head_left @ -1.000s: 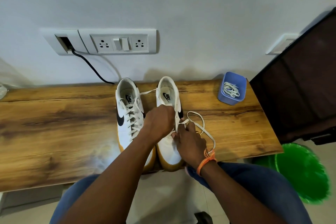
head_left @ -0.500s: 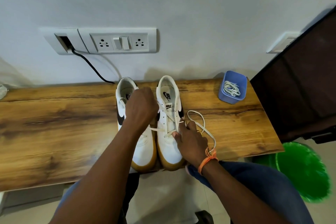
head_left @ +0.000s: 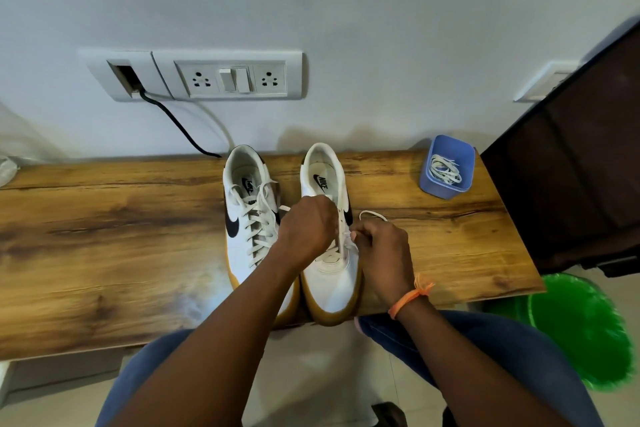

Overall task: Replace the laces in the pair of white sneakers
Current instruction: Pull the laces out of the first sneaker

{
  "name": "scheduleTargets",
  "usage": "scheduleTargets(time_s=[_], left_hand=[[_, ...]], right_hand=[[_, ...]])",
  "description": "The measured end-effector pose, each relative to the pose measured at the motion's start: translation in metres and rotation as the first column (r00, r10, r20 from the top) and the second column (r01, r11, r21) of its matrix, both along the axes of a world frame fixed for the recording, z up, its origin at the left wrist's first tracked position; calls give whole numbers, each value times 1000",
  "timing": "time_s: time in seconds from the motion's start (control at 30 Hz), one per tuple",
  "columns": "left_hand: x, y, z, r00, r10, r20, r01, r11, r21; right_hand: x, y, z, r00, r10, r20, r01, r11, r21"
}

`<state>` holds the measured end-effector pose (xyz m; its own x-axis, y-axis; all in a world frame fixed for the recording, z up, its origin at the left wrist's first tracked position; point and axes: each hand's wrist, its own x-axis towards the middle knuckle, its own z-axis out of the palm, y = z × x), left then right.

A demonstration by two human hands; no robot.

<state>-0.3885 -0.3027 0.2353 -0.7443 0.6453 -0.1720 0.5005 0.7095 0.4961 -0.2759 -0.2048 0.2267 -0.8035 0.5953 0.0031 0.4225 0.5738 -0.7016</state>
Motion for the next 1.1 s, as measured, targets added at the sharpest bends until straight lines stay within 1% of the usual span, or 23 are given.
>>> scheduleTargets(time_s=[0.13,0.23,0.3,0.37,0.4,0.43,0.57,0.67,0.73,0.83,0.93,1.03,1.1], left_hand=[[0,1,-4,999,-2,46,1,1000,18],[-3,2,-3,994,-9,107,5,999,39],[-5,0,-4,991,-37,126,36,999,17],[-4,0,-7,990,-57,125,58,998,-2],[-3,0,-8,991,-57,120,58,998,-1],[-2,1,-9,992,-52,113,52,999,7],[-3,2,-8,989,-25,143,20,999,35],[-1,4,-11,982,73,175,-93,990,107],[3,6,-12,976,160,146,-184,969,163],[6,10,-11,970,225,90,-239,953,185],[7,14,-19,966,231,118,-250,951,184],[5,15,-20,970,169,173,-198,966,166],[3,15,-14,963,137,234,-188,959,211]], right_hand=[[-5,2,-11,998,-58,20,58,998,-29],[-8,0,-14,994,-101,34,103,993,-64],[-9,-3,-18,984,-168,55,175,971,-164],[-10,-6,-20,961,-262,93,278,898,-340],[-10,-6,-21,949,-299,103,315,860,-401],[-11,-6,-21,942,-318,106,332,845,-420],[-12,-8,-19,938,-340,74,341,861,-377],[-12,-7,-19,939,-341,47,329,848,-416],[-12,-7,-17,950,-312,15,287,853,-436],[-12,-8,-14,967,-252,-29,219,887,-407],[-12,-4,-20,966,-259,-19,235,903,-360],[-14,3,-23,959,-284,15,261,857,-445],[-15,6,-21,963,-268,19,247,856,-455]])
